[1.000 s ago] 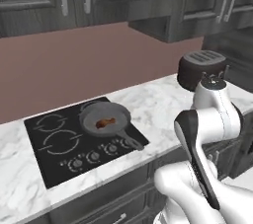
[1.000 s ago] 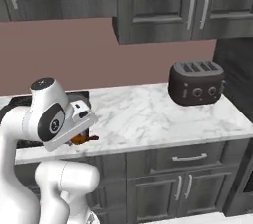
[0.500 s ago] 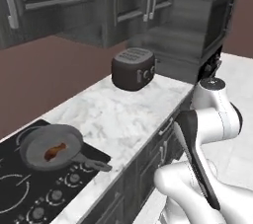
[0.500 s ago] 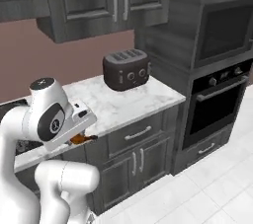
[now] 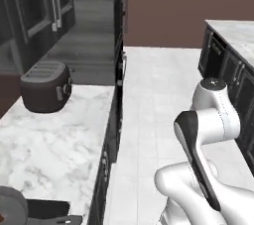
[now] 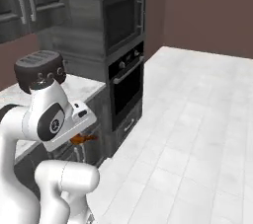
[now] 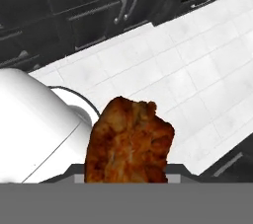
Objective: Take the chicken drumsticks from the pan and place one on each plate on the dining counter.
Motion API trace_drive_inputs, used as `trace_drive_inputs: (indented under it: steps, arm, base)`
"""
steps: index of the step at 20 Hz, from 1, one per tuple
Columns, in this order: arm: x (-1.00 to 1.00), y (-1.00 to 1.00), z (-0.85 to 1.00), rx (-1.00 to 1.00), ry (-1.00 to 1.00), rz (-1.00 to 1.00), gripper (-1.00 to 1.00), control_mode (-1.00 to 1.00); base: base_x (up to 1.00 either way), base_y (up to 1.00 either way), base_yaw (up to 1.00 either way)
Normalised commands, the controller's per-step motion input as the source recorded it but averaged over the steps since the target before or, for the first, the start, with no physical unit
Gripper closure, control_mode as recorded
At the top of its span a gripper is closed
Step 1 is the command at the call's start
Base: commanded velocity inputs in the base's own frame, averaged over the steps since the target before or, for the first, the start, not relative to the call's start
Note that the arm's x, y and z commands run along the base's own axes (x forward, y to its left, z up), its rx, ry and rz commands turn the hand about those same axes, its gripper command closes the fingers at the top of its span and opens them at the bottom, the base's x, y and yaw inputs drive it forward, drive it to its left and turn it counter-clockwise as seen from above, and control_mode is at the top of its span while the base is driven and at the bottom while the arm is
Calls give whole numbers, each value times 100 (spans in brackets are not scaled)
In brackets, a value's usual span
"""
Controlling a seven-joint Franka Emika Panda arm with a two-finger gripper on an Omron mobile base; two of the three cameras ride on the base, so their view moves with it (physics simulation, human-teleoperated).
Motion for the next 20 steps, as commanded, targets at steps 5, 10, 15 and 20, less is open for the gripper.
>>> trace_drive_inputs:
  steps: [5, 10, 15, 20]
  arm:
    - [0, 0, 0, 0, 0, 0, 100, 100]
    - [0, 0, 0, 0, 0, 0, 100, 100]
    - [0, 0, 0, 0, 0, 0, 100, 100]
    - [0, 0, 0, 0, 0, 0, 100, 100]
  base:
    - [0, -8, -63]
    - [8, -63, -37]
    - [61, -98, -27]
    - [66, -100, -23]
